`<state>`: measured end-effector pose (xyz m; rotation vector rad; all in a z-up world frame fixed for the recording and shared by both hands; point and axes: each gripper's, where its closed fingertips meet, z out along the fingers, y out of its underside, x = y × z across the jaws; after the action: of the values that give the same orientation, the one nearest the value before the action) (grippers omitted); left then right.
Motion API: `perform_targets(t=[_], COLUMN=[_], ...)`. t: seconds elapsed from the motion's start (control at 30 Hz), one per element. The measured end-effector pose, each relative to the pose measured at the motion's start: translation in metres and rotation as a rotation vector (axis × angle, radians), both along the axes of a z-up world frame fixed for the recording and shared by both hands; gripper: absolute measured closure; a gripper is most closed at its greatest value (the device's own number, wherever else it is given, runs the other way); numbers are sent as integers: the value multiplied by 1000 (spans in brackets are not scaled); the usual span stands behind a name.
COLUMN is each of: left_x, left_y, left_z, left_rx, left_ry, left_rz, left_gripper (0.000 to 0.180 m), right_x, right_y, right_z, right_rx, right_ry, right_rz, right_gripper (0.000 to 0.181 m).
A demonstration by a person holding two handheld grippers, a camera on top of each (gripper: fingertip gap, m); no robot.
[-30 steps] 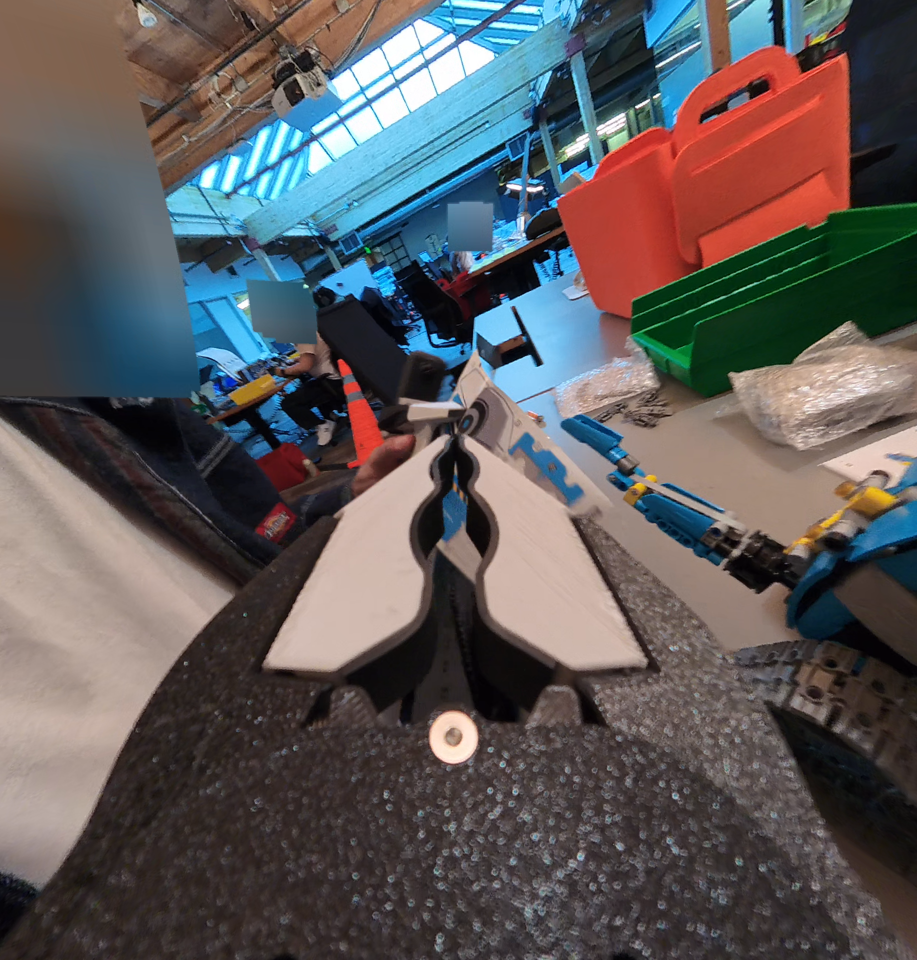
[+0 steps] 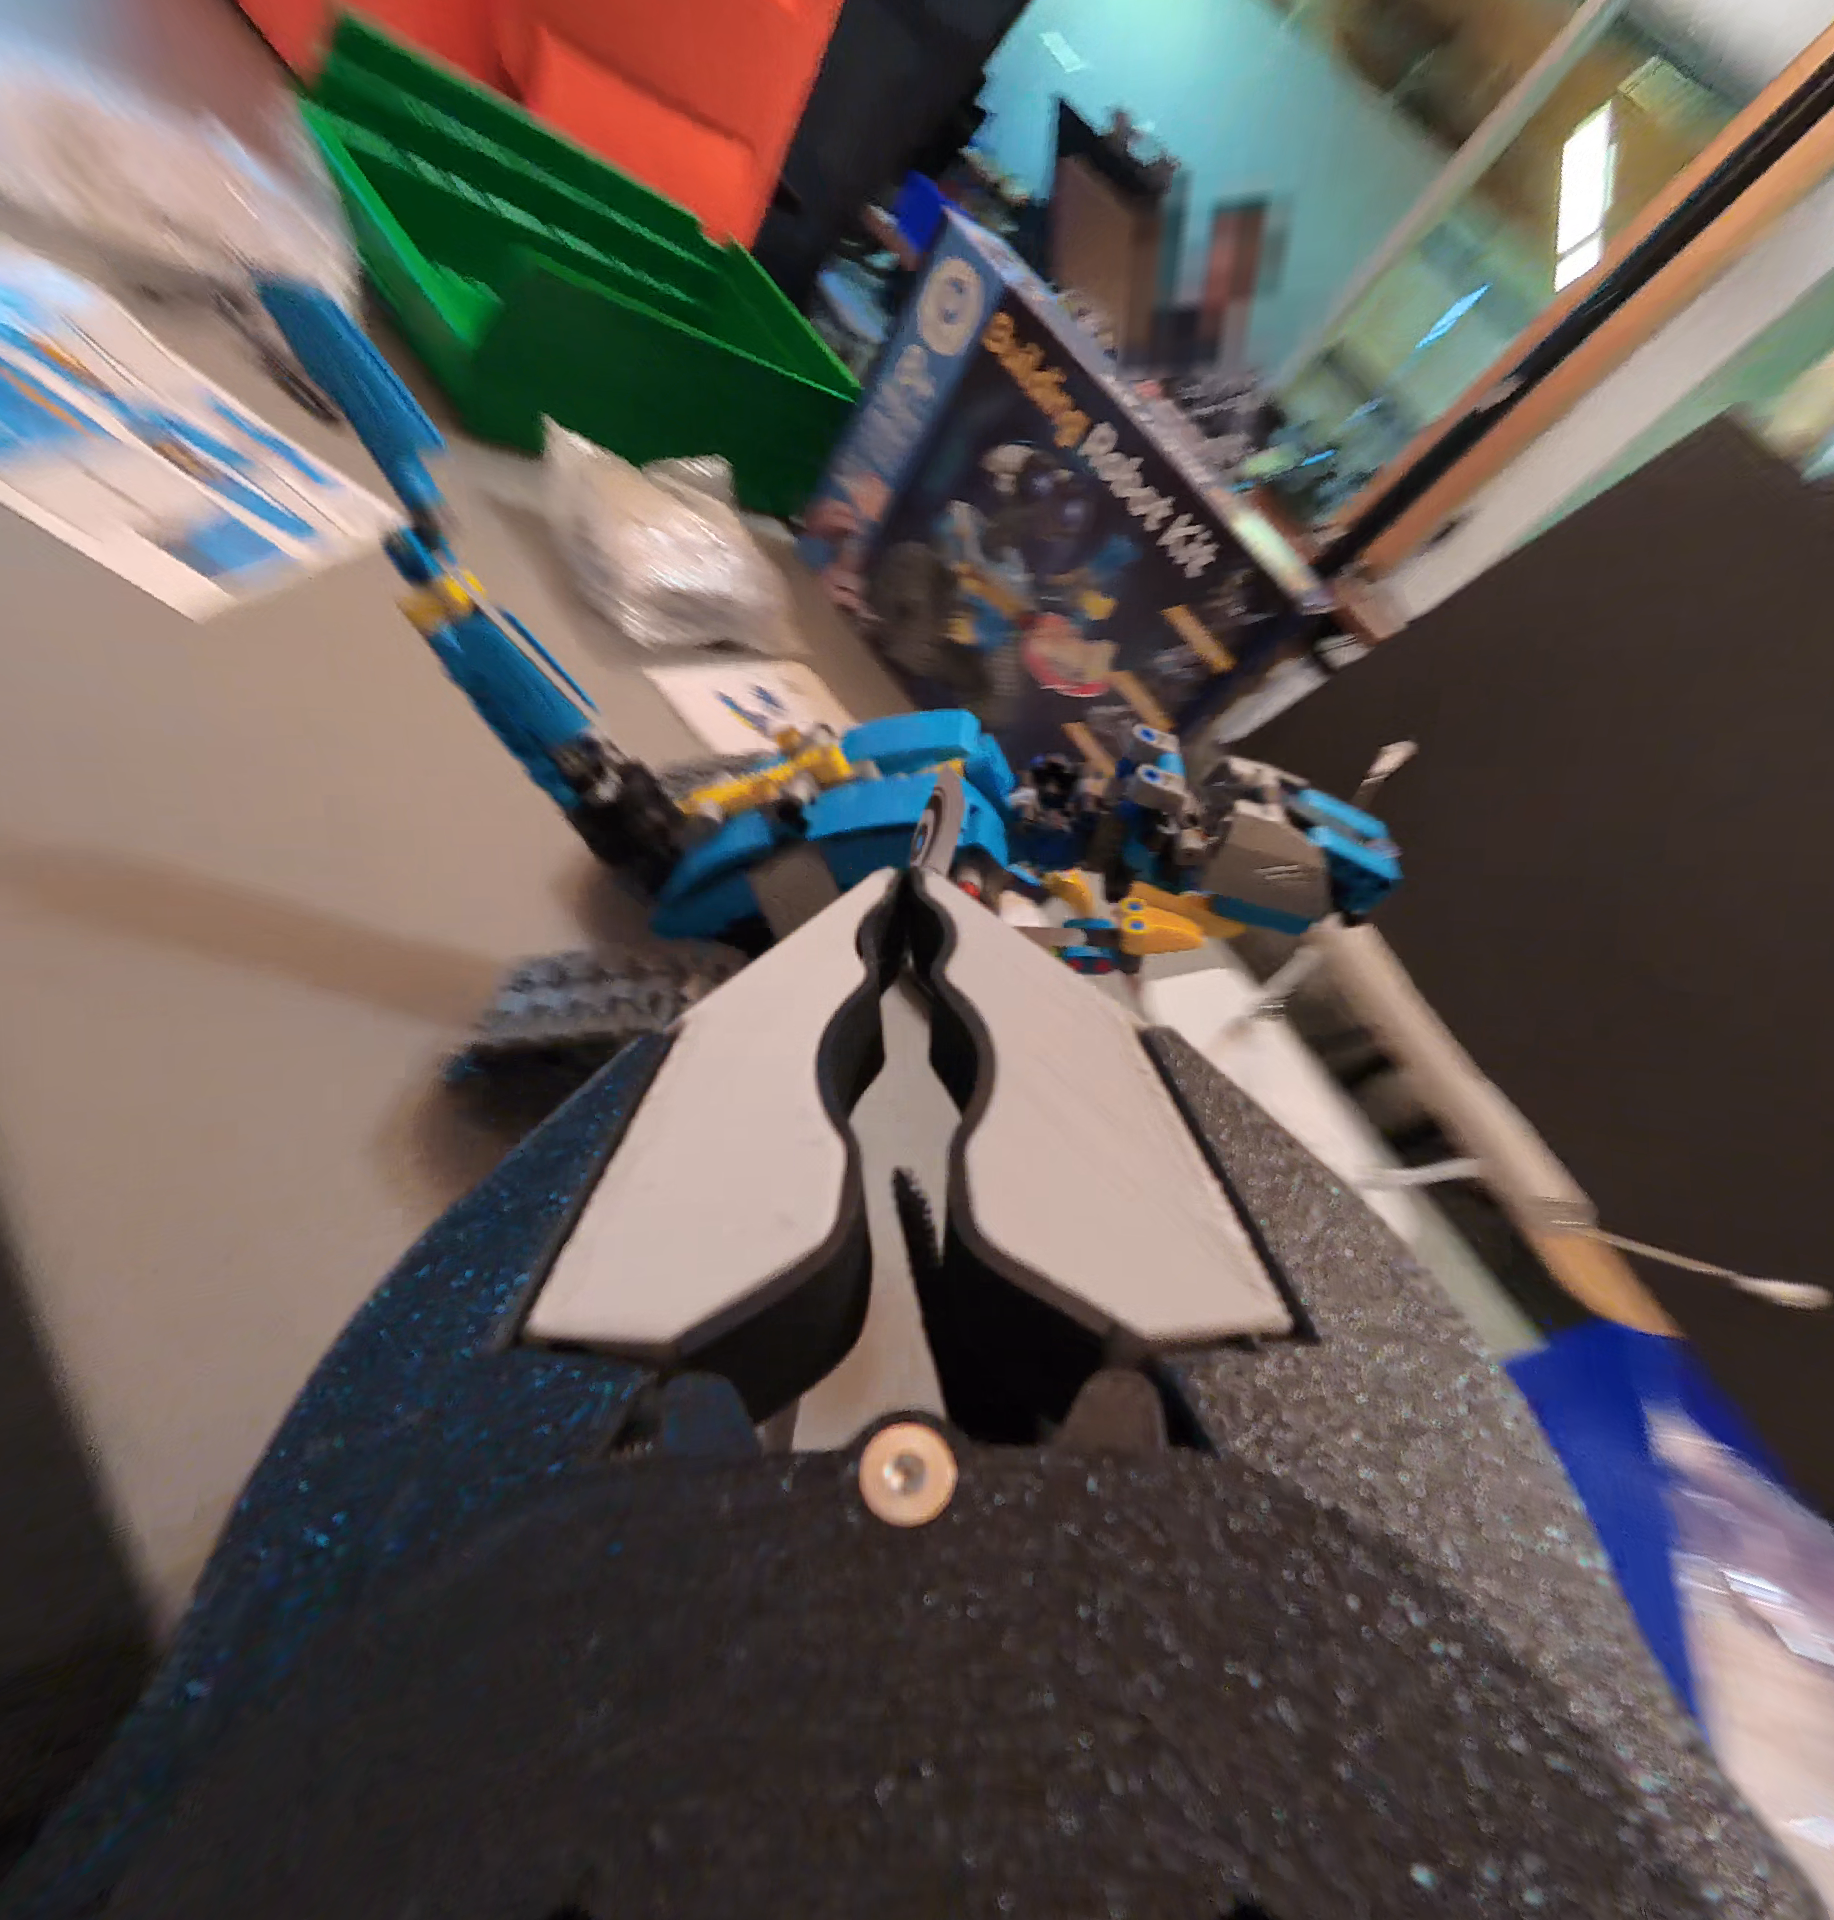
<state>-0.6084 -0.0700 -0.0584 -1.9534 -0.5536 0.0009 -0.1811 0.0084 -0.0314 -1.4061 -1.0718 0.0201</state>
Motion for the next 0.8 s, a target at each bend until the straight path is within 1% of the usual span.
perform_targets(t=[0.03,0.07,0.13,0.17,0.23,0.3,0.37,0.4,0.47,0.67,0.8], left_x=[31,73,177,227,312,366,395,402,410,428,428], left_y=[7,16,26,25,21,23,27,31,39,43,47], left_z=[24,47,85,97,105,95,85,79,71,69,62], left_rx=[57,117,215,238,205,107,16,-19,-59,-71,-86], left_ry=[-2,-41,-207,-276,-373,-490,-627,-657,-669,-589,-529], left_rz=[-81,-202,-509,-650,-894,-1029,-1106,-1124,-1129,-1156,-1140], left_gripper=[113,120,123,129,143,143,144,147,153,161,177], right_x=[0,-1,-2,-3,-6,-6,-5,-4,0,7,9], right_y=[0,0,-2,-4,-10,-17,-24,-26,-29,-34,-36], right_z=[-3,-4,0,3,9,18,25,25,26,23,22], right_rx=[43,96,204,257,356,474,570,599,630,612,608], right_ry=[-32,-63,-111,-128,-166,-189,-207,-223,-233,-216,-212], right_rz=[-17,-37,-79,-93,-101,-126,-137,-140,-152,-168,-158], right_gripper=[181,181,181,181,181,181,181,181,181,181,181])
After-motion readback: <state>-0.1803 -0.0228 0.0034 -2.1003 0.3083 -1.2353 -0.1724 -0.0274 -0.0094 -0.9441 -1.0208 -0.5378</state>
